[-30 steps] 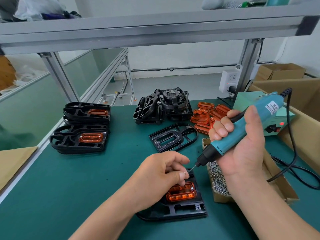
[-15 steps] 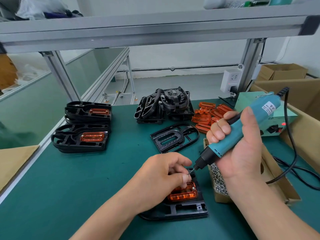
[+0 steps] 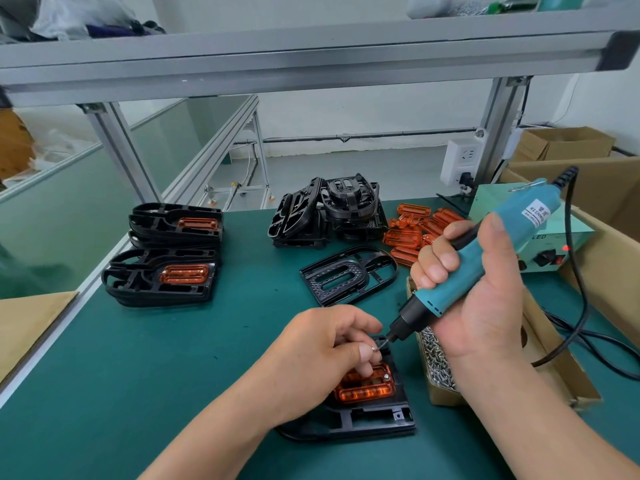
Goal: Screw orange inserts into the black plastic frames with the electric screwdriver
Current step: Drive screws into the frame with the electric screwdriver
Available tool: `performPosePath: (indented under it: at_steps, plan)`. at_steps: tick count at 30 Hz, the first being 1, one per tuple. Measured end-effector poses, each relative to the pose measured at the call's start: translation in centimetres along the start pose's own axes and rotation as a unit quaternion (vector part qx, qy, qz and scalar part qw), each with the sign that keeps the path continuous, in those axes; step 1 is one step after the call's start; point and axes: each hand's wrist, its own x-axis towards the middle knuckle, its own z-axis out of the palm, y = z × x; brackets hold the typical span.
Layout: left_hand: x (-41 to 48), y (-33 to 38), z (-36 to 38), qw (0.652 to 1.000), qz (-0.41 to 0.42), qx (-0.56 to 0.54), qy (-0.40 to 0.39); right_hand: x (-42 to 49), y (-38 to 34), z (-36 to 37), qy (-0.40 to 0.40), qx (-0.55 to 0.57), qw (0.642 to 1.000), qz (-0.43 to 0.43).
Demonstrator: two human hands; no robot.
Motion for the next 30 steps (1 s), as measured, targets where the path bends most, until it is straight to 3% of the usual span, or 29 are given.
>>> performPosePath:
  at_steps: [30]
  plan:
    - [-0.09,-0.1,-0.04,1.0,0.009,0.009,-0.008,0.0,0.12,0.13,0.011,0.001,1.0,0.003]
